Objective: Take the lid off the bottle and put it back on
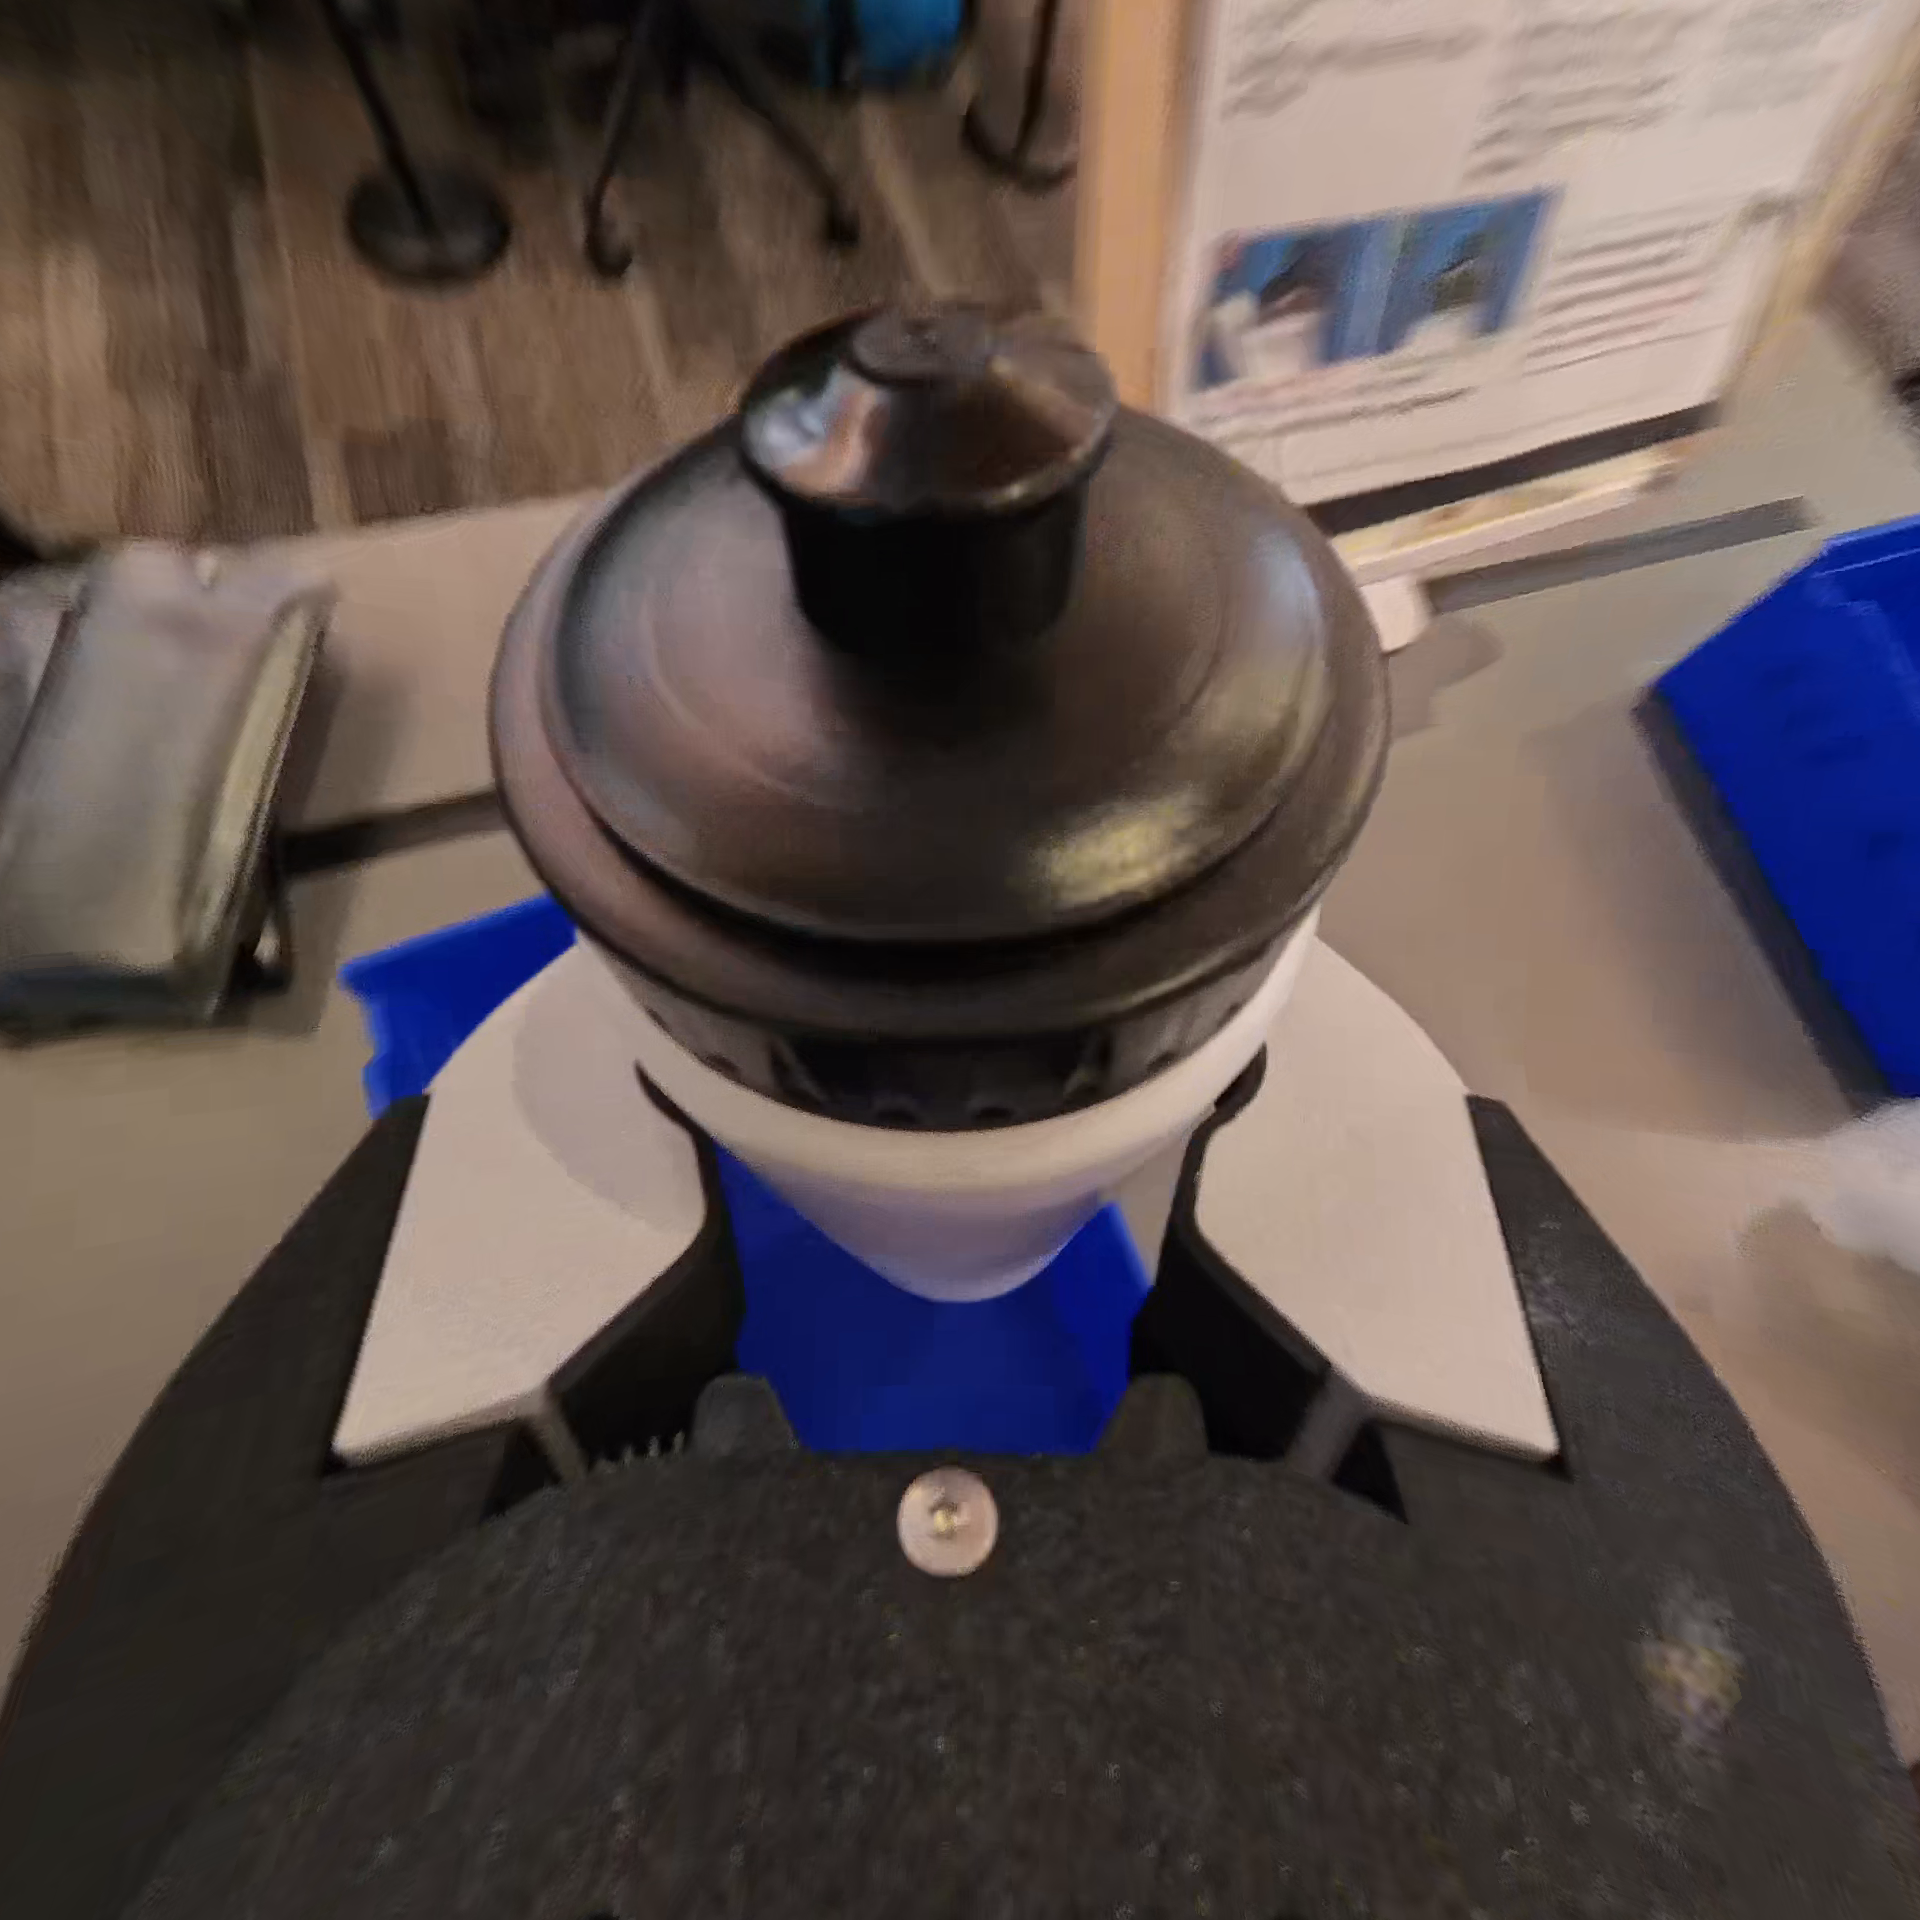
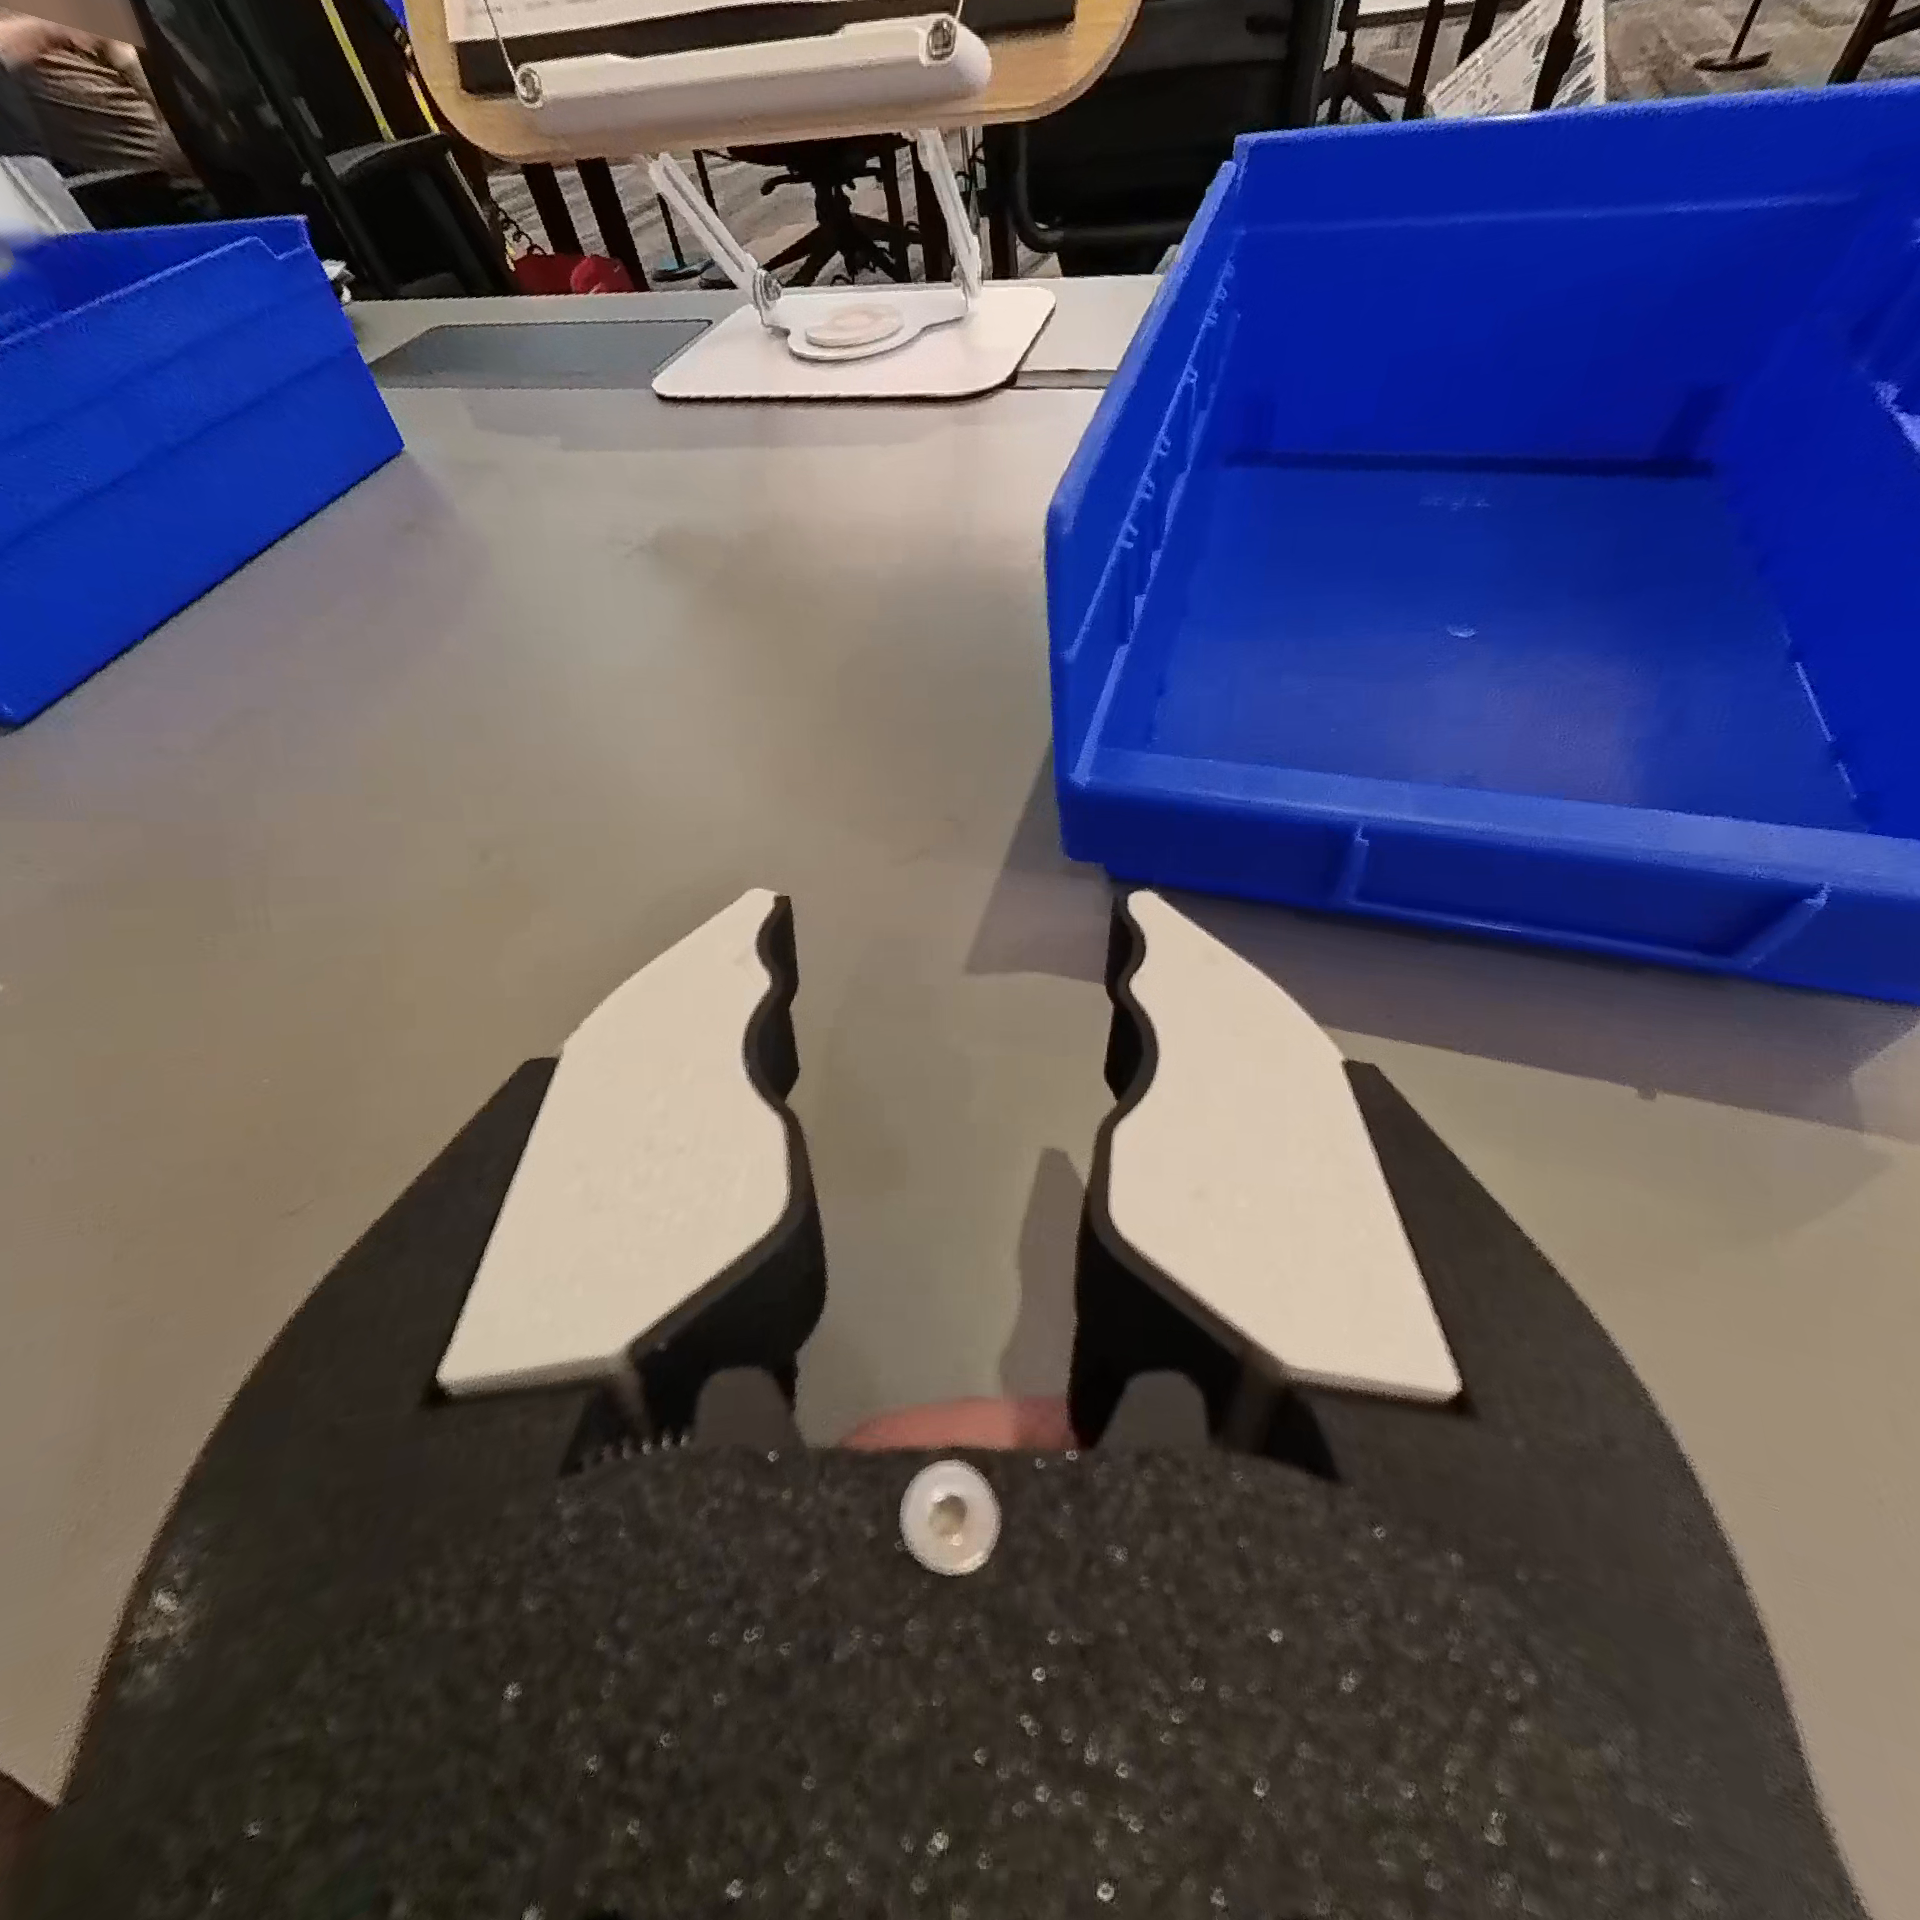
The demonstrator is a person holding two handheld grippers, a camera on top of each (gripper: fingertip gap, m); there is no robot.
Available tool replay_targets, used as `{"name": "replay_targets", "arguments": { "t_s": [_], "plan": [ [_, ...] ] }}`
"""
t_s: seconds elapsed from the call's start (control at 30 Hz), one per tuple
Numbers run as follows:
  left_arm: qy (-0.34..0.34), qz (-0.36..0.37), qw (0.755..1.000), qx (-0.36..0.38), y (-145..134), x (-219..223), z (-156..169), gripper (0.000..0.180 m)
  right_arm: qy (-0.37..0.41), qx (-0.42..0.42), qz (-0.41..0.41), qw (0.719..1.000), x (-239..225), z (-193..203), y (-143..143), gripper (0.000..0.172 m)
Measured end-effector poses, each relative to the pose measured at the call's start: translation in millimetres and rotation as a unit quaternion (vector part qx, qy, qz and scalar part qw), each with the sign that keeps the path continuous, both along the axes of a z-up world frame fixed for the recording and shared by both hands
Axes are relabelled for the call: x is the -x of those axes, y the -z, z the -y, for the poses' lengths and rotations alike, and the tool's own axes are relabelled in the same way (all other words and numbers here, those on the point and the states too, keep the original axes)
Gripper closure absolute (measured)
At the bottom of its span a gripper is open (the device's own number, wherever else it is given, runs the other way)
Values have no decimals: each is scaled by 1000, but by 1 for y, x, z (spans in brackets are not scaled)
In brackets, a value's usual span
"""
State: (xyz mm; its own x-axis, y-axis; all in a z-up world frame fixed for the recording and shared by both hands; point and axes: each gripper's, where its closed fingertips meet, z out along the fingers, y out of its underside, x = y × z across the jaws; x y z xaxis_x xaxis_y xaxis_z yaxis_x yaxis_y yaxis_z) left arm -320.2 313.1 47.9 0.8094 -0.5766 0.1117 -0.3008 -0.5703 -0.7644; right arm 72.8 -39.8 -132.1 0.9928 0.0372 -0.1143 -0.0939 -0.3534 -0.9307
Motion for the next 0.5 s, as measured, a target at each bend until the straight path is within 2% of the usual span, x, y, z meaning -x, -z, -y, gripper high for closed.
{"name": "replay_targets", "arguments": {
  "t_s": [0.1,0.17,0.23,0.33,0.5],
  "plan": [
    [74,37,996,-44,-23,-55,38,81,3,-4,-3,1000,-2,0,-1,115],
    [120,53,990,-55,-19,-96,65,82,6,-5,-1,1000,-4,1,-2,115],
    [171,70,981,-63,-4,-141,90,82,8,-9,3,1000,-6,1,-4,115],
    [235,88,965,-75,36,-203,118,81,11,-17,4,1000,-9,3,-9,115],
    [254,105,960,-54,100,-255,116,81,15,-26,6,1000,-15,5,-14,115]
  ]
}}
